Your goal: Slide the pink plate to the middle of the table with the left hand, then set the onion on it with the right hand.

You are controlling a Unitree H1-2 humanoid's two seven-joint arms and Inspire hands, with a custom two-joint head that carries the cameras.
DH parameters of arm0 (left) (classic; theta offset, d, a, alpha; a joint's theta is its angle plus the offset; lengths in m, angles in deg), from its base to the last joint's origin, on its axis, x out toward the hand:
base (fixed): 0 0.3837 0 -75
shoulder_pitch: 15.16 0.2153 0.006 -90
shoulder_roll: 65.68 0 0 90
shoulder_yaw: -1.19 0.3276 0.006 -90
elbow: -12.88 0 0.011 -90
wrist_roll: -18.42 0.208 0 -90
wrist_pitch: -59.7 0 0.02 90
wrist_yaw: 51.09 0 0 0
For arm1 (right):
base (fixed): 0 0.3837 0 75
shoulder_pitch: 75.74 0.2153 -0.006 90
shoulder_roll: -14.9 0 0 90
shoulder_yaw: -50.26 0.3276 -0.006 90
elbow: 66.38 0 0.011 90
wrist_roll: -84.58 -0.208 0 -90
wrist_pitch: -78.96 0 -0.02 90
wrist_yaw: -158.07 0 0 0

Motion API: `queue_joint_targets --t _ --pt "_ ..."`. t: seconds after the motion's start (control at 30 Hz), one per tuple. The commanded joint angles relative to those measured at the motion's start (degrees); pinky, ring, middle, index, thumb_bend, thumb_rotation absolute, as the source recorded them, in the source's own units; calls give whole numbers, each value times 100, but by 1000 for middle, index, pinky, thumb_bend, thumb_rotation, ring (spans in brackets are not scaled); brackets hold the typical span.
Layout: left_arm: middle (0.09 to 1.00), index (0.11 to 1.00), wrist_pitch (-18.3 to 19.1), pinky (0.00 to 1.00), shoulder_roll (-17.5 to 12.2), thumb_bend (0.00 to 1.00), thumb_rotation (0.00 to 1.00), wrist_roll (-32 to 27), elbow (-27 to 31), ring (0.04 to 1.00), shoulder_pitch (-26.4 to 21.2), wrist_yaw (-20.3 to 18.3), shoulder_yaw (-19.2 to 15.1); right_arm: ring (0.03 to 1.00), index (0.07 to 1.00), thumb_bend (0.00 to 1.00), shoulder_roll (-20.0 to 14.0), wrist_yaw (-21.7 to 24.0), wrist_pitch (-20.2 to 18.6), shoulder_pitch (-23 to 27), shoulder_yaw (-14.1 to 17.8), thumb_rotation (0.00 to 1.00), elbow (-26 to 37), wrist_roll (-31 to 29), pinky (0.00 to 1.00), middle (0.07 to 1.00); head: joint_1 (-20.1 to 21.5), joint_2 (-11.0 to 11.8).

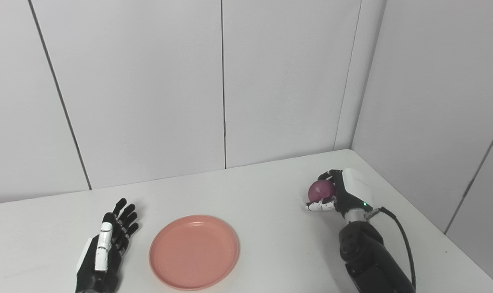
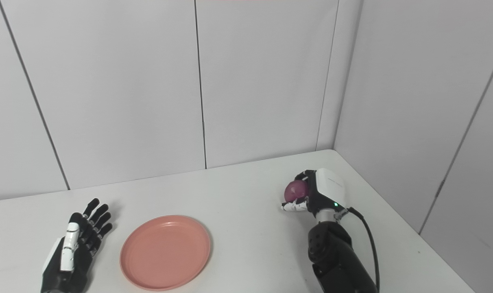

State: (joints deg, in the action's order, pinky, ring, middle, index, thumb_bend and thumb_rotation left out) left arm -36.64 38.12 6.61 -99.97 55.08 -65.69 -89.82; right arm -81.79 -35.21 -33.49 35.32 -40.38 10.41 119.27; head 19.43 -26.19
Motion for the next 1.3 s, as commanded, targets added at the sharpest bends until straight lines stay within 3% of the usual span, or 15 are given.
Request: queue_joint_targets --t 0.0,0.1,0.2,0.37,0.73,1.13,1.27 --pt "946 937 24 949 41 651 1000 34 83 956 34 42 32 359 551 503 17 -253 290 197 124 0 352 -68 230 458 -17 -7" --pt "945 936 62 950 79 650 1000 49 135 955 43 68 50 358 549 503 100 -338 491 159 165 0 621 -189 209 449 -134 -1" --pt "944 935 125 947 120 640 1000 81 216 953 59 117 79 391 487 512 139 -411 838 112 136 0 834 -286 136 495 -235 -1" --pt "946 938 123 955 170 627 1000 153 277 957 79 142 128 396 481 513 263 -373 1193 68 65 0 1150 -367 133 500 -455 -12" --pt "948 946 195 946 312 610 1000 400 451 955 136 341 266 405 480 513 713 222 1231 24 -321 0 1821 -629 113 496 -924 -52" --pt "957 955 93 952 466 632 1000 734 439 963 94 611 439 413 480 514 1006 744 1511 164 -849 0 1719 -775 101 496 -1526 -76" --pt "952 949 78 948 530 622 1000 794 430 955 87 677 446 339 534 502 1115 813 1632 201 -979 0 1597 -741 178 451 -1647 -66"
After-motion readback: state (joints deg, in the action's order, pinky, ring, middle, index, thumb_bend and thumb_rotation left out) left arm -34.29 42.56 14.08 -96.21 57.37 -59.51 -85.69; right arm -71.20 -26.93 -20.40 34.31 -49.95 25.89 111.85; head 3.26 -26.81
